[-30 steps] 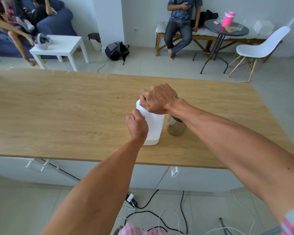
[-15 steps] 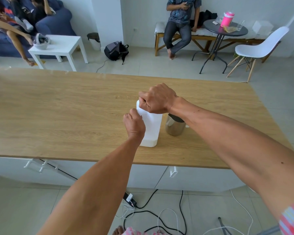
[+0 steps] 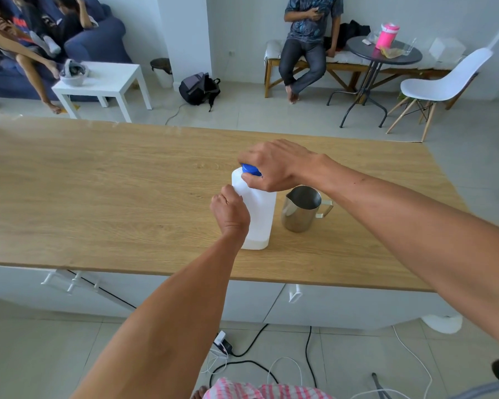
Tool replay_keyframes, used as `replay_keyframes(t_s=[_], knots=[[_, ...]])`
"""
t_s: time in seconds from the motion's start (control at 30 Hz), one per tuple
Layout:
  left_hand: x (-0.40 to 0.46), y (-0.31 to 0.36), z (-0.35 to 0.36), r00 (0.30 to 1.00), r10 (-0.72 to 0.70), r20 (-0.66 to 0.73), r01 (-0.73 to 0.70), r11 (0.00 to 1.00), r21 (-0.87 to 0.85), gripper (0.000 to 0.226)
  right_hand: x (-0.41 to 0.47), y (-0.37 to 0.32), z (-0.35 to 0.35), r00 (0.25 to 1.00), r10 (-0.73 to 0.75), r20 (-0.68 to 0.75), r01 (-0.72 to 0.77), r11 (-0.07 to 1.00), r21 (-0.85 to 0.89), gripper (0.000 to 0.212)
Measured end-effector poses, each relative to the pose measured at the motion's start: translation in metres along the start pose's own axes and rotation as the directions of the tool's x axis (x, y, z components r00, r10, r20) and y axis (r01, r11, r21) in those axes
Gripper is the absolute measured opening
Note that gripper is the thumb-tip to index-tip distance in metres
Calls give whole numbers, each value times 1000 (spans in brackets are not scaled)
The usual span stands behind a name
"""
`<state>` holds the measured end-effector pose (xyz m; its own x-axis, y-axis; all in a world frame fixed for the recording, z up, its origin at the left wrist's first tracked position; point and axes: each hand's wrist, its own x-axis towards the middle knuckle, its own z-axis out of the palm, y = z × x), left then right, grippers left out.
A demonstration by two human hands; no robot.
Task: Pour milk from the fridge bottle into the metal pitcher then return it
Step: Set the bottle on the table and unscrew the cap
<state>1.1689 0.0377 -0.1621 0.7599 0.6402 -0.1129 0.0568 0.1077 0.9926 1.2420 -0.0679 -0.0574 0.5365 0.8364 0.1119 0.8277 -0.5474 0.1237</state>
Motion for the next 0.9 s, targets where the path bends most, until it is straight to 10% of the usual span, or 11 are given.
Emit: replay_keyframes(t_s=[0.57, 0.77, 0.9], knots=[[-4, -1, -2, 999, -35, 5, 35, 999, -9, 33, 4, -26, -31, 904, 375, 206, -378, 925, -24, 54], [-1, -3, -2, 999, -39, -6, 39, 999, 35, 42, -4, -14, -55, 924, 281, 260, -355, 883, 308, 28], [1, -4, -4, 999, -46, -1, 46, 997, 61, 41, -31, -1, -47, 858, 507, 81, -400, 563, 723, 40]])
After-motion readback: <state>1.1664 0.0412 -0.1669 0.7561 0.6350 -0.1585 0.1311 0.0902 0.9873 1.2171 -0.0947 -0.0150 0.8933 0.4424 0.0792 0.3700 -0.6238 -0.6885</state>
